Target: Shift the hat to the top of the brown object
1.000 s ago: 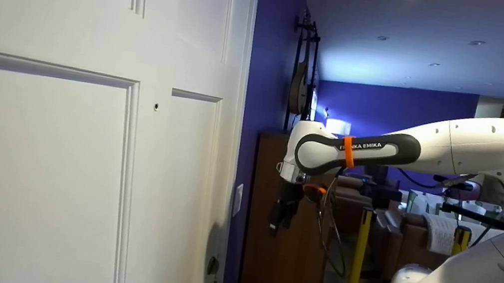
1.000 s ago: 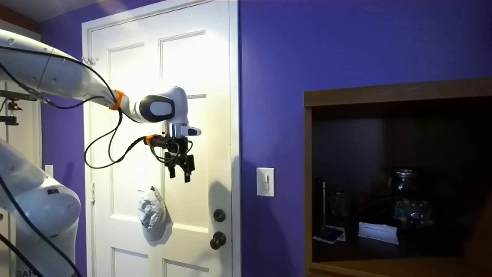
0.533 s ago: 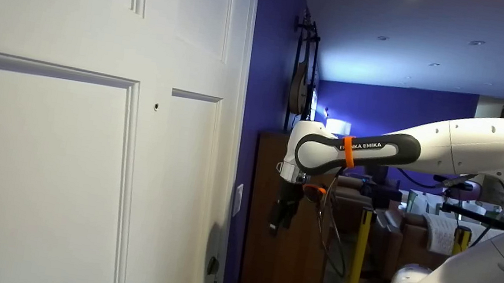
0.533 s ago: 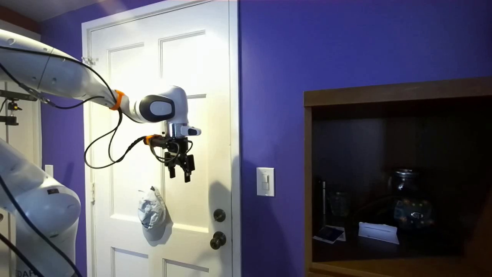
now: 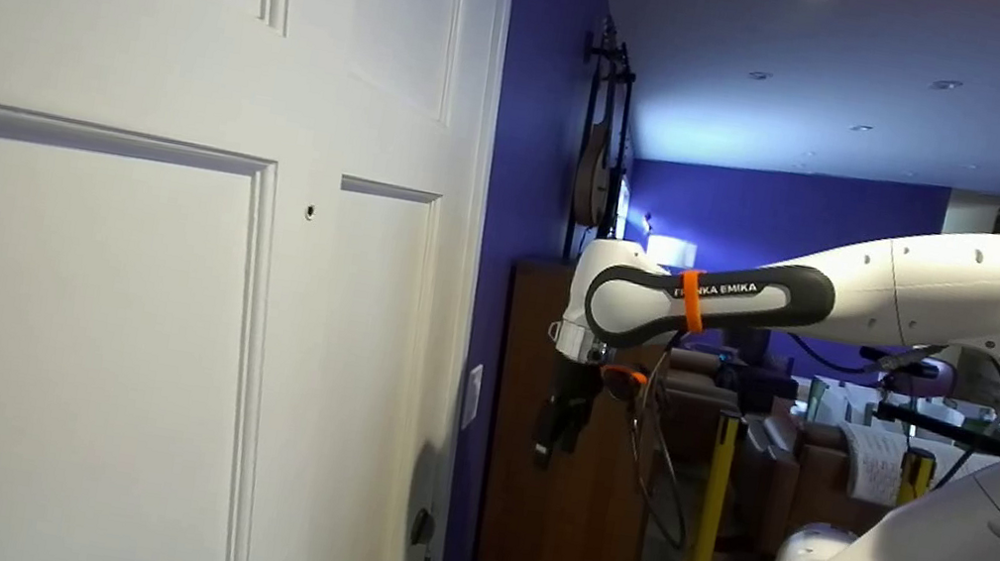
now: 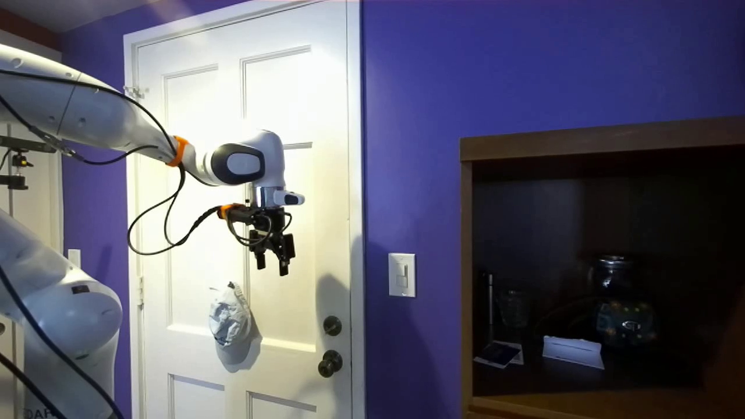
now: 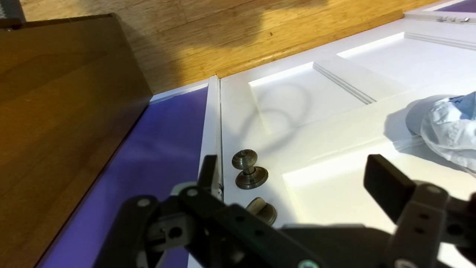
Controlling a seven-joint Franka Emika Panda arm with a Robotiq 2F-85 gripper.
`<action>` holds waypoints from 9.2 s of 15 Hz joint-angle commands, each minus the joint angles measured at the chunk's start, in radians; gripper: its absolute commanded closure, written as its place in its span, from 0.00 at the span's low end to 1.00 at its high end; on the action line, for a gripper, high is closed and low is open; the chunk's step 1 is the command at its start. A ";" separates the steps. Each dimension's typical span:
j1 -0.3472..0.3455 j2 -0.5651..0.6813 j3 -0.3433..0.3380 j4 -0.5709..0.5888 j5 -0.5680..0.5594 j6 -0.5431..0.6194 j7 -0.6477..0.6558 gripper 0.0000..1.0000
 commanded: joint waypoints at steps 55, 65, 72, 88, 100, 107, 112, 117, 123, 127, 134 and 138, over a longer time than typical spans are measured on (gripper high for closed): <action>0.503 0.435 0.157 -0.089 0.796 0.698 -0.532 0.64; 0.483 0.458 0.168 -0.032 0.916 0.639 -0.701 0.99; 0.440 0.434 0.207 -0.006 0.865 0.607 -0.669 0.99; 0.379 0.305 0.225 0.034 0.725 0.465 -0.500 0.99; 0.340 0.120 0.222 -0.016 0.507 0.466 -0.206 0.99; 0.334 0.089 0.169 -0.046 0.449 0.356 -0.149 0.99; 0.361 0.157 0.140 -0.025 0.474 0.366 -0.234 0.99; 0.409 0.248 0.092 -0.003 0.544 0.394 -0.387 0.99; 0.449 0.288 0.083 0.027 0.688 0.437 -0.540 0.99; 0.450 0.326 0.096 0.058 0.763 0.424 -0.620 0.99; 0.400 0.395 0.154 0.098 0.703 0.258 -0.648 0.99; 0.355 0.356 0.185 0.093 0.586 0.192 -0.609 0.99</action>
